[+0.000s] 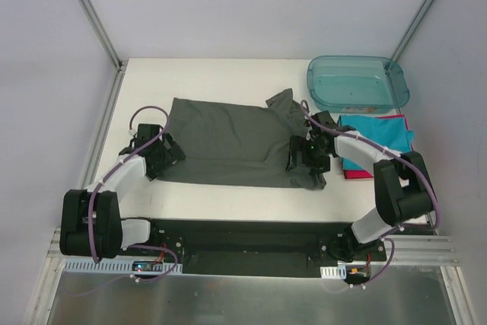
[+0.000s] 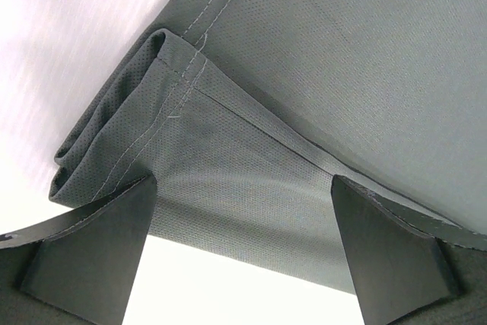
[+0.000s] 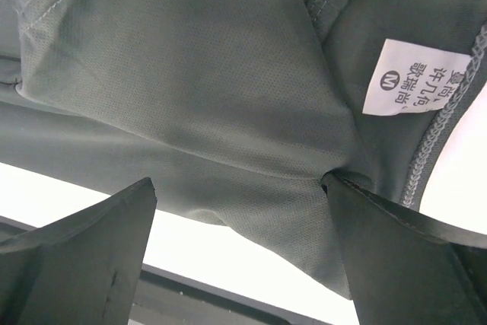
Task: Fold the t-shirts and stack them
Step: Fold the flattened tshirt in 1/3 of the way
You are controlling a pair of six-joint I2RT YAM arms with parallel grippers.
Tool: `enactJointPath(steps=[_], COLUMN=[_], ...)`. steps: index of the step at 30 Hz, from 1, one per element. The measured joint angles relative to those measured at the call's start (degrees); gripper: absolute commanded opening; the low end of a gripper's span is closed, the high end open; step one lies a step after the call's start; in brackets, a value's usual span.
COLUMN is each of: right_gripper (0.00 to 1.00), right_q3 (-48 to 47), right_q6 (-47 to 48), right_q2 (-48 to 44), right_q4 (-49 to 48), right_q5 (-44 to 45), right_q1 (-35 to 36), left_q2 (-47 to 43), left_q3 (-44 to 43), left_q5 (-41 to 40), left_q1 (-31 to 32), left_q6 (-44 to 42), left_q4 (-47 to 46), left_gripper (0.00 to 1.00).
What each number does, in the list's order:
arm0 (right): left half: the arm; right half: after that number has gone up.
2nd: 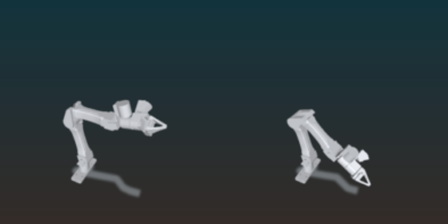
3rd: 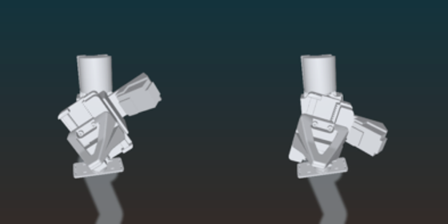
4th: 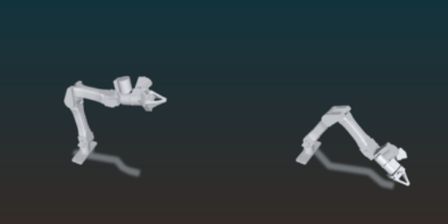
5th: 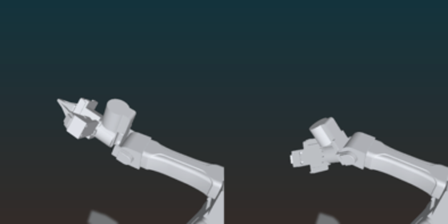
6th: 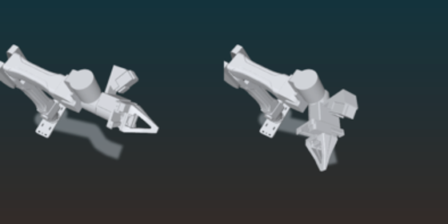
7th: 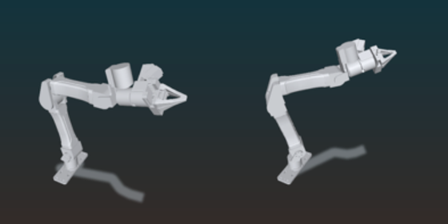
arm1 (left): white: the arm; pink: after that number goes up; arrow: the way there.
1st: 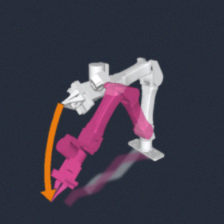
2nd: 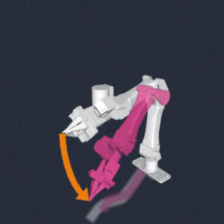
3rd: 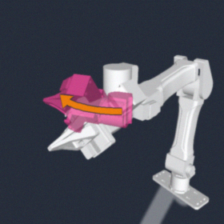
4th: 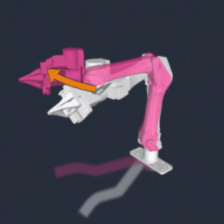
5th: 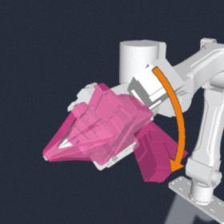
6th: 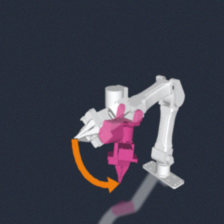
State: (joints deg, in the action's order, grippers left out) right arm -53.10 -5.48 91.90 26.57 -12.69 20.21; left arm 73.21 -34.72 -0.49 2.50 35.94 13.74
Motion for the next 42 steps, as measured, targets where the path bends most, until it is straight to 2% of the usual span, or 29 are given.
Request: enactJointPath(steps=[4, 11, 18, 23, 28, 31, 34, 39, 42], right_gripper=[0.96, 0.96, 0.96, 0.96, 0.96, 0.96, 0.99, 0.72, 0.61], right_q3=[6.3, 12.9, 14.8, 9.2, 1.1, -2.7, -7.9, -17.5, -23.0], right_q6=[-1.2, -1.4, -0.7, 1.0, 2.4, 2.9, 3.0, 2.9, 2.6], right_q2=[-6.3, -14.1, -20.5, -23.6, -23.8, -20.7, -13.1, 1.4, 9.3], right_q4=[0.7, 1.6, 7.6, 13.0, 12.7, 12.2, 11.5, 11.5, 12.1], right_q5=[-0.1, -0.9, 0.1, 3.8, 4.6, 5.1, 6.1, 9.2, 13.0], right_q1=[0.1, 0.1, 0.0, 0.0, 0.9, 5.0, 11.1, 15.8, 17.0], left_q2=[-6.8, -27.7, -39.2, -39.2, -37.6, -33.8, -29.9, -24.7, -23.2], left_q3=[4.2, 14.0, 15.3, 11.4, 6.1, 3.0, 2.1, 2.1, 2.1], left_q5=[0.0, -0.8, -1.1, -2.0, -5.1, -6.3, -6.1, -4.6, -4.5], left_q1=[0.0, 0.0, 0.0, 0.0, 0.0, 0.0, 0.0, 0.0, 0.0], left_q6=[2.7, 10.4, 12.9, 12.9, 12.9, 12.7, 12.2, 10.3, 9.2], left_q4=[2.4, 9.1, 16.2, 18.8, 18.8, 18.4, 16.5, 12.8, 11.4], left_gripper=[0.99, 0.99, 0.99, 0.99, 0.99, 0.99, 0.99, 0.99, 0.99])
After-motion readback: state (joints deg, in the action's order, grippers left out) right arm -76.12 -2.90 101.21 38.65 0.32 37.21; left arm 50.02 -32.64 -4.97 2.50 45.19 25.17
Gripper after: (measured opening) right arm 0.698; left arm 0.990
